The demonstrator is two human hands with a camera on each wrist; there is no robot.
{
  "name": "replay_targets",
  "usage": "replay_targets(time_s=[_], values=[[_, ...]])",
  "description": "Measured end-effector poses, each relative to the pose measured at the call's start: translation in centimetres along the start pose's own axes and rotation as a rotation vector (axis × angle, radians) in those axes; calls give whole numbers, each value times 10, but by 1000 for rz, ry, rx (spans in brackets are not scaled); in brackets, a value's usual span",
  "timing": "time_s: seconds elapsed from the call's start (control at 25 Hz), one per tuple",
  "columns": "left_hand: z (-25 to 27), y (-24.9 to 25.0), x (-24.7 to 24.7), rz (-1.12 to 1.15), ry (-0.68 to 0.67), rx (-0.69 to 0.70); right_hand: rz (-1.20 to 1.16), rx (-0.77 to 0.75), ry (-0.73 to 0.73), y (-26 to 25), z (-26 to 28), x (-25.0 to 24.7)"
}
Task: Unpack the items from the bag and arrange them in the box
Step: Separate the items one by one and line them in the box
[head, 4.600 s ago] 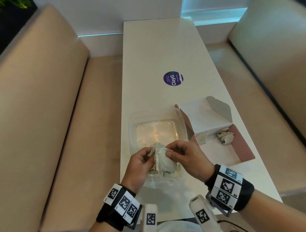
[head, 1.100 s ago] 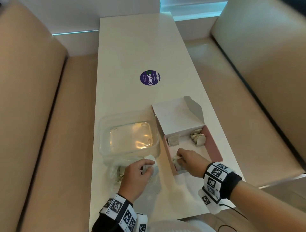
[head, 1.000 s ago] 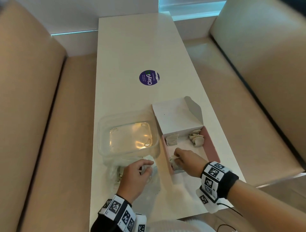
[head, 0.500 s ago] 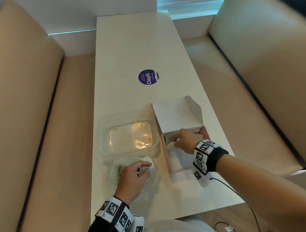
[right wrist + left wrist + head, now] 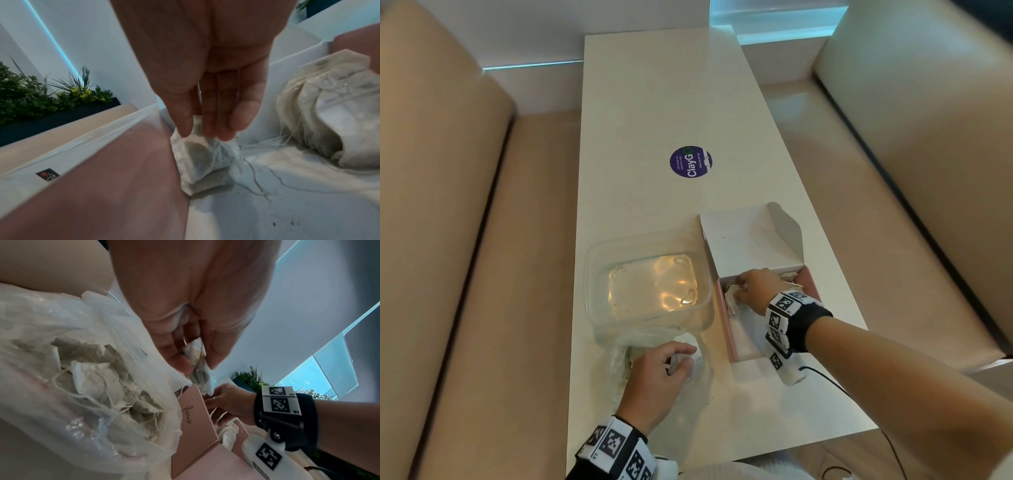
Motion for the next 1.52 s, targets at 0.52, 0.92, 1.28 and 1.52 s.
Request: replay_targets(time_s=[0.52,0.92,1.28,1.52], values=[[-2,25,-8,148,8,226,-522,-441,-154,-34,94,5],[-2,27,-1,136,10,203,-633,-426,-41,-30,100,7],[-6,14,9,103,-16,196,-516,-486,-21,-27,102,3],[-8,6,9,55,-11,142,-194,-309,147,27,81,-32]])
Point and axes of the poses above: each hand's wrist, its own z-axis away from the middle knuckle, its own x-axis out of the palm, y = z × x, the point moved 2 cm from there along -z, towards the middle knuckle, and after that the axes turned 9 degrees about -z, right-handed, at the moved point
